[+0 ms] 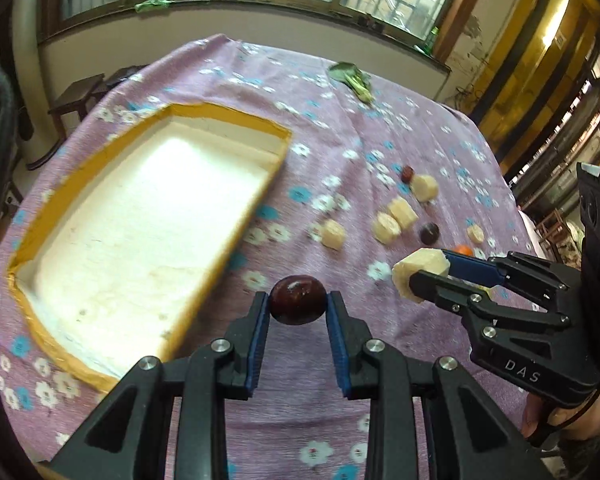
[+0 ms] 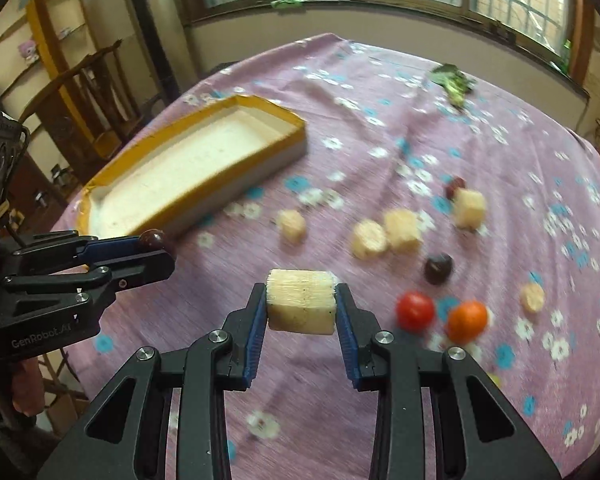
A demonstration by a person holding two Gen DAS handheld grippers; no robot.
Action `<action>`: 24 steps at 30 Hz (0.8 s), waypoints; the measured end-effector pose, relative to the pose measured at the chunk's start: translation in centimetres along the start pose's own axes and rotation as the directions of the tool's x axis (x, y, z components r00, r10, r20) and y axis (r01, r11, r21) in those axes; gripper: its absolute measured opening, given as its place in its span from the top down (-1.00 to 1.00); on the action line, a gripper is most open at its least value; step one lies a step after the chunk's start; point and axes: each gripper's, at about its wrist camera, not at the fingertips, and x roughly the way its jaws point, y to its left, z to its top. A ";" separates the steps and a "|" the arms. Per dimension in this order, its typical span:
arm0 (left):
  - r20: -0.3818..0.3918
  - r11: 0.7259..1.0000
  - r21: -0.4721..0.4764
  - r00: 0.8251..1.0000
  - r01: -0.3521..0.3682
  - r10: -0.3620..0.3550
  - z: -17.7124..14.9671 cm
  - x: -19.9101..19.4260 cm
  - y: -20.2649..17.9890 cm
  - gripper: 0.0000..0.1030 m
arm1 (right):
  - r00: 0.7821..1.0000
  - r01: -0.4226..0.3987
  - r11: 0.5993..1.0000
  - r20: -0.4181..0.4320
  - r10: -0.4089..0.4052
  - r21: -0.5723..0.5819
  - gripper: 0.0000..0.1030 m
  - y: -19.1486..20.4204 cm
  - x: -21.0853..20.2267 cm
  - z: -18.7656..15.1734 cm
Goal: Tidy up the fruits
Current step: 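Carry the cherry and cube into the white tray and open both tools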
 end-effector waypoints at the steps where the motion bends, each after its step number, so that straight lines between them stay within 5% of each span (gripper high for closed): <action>1: 0.007 1.000 -0.010 1.000 -0.010 0.010 0.2 -0.3 0.7 0.39 | 1.000 -0.017 1.000 0.002 0.017 -0.013 0.38 0.7 0.3 0.8; 12: 0.019 0.985 -0.113 0.990 -0.134 0.137 1.5 -1.2 9.0 0.39 | 0.990 -0.143 0.976 -0.019 0.142 -0.165 0.38 8.9 5.0 6.6; 24: -0.040 0.965 -0.172 0.980 -0.199 0.195 1.4 0.7 15.1 0.39 | 0.972 -0.222 0.953 -0.121 0.200 -0.208 0.38 13.5 10.5 7.4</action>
